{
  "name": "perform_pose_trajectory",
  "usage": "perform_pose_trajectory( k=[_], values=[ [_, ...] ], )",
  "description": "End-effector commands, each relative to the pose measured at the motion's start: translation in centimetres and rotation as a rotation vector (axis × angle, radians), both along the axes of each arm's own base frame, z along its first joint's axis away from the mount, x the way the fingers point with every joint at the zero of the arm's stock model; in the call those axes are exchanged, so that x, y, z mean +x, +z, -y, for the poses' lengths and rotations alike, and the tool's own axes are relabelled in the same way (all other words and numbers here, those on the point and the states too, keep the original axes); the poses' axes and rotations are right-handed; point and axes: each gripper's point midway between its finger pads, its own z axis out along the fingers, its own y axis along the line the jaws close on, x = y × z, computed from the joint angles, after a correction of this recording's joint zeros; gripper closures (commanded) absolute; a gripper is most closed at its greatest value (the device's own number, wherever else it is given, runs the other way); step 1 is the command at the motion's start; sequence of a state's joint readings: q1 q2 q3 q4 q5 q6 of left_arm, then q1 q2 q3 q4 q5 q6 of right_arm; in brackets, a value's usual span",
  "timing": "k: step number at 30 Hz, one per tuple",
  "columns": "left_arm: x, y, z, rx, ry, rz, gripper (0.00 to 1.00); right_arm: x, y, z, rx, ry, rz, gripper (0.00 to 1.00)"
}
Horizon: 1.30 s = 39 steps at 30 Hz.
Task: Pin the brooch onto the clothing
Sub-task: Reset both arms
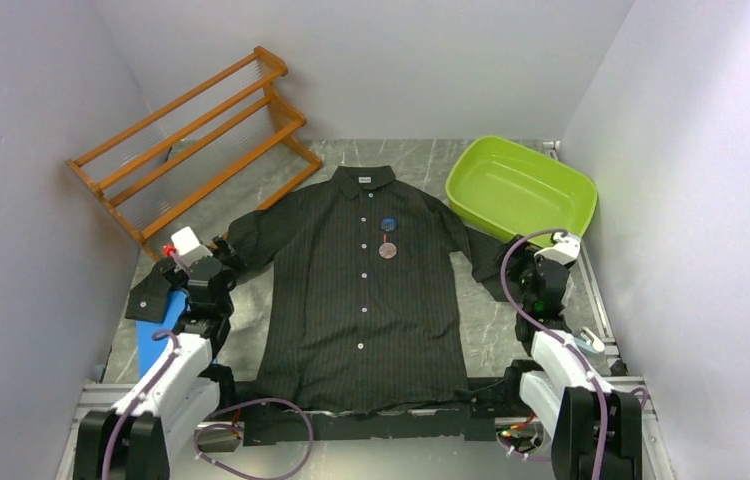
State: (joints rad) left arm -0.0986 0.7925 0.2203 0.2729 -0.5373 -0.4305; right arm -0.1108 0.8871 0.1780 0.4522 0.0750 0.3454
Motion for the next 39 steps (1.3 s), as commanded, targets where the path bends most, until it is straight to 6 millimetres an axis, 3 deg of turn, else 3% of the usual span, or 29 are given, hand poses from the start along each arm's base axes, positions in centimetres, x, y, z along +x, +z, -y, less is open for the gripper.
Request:
perform_pose_trajectory(
  k=[1,4,7,11,13,22,29,34,39],
  values=[
    [1.2,0.7,-1.6,0.138,0.042,0.051,0.05,0.9,4.3,2.6,-0.133,-0.106,0.231,0.0],
    [2.4,-0.6,-1.5,0.225,-0.001,0.02,0.05,0.9,3.4,2.7,-0.129,-0.115,0.245,0.0],
    [4.2,-0.7,-1.0,0.281,-0.054,0.023,0.05,1.1,2.8,2.6,-0.155,-0.097,0.254,0.0],
    [6.9,-1.4,0.5,0.315,-0.165,0.046,0.05,1.6,2.9,2.7,-0.204,-0.088,0.248,0.0],
    [7.7,-2.3,0.3,0.324,-0.16,0.04,0.05,1.5,2.8,2.9,-0.213,-0.096,0.262,0.0],
    [9.7,-5.1,1.5,0.339,-0.275,-0.079,0.05,2.0,2.4,2.7,-0.231,-0.082,0.285,0.0],
    [10.1,-5.3,1.1,0.314,-0.271,-0.093,0.05,3.4,1.5,1.1,-0.265,0.031,0.267,0.0],
    [10.1,-5.3,1.0,0.297,-0.261,-0.087,0.05,4.2,0.7,2.2,-0.245,-0.037,0.201,0.0],
    [10.1,-5.3,1.0,0.297,-0.261,-0.086,0.05,6.3,-0.4,0.8,-0.261,0.074,0.112,0.0]
  ],
)
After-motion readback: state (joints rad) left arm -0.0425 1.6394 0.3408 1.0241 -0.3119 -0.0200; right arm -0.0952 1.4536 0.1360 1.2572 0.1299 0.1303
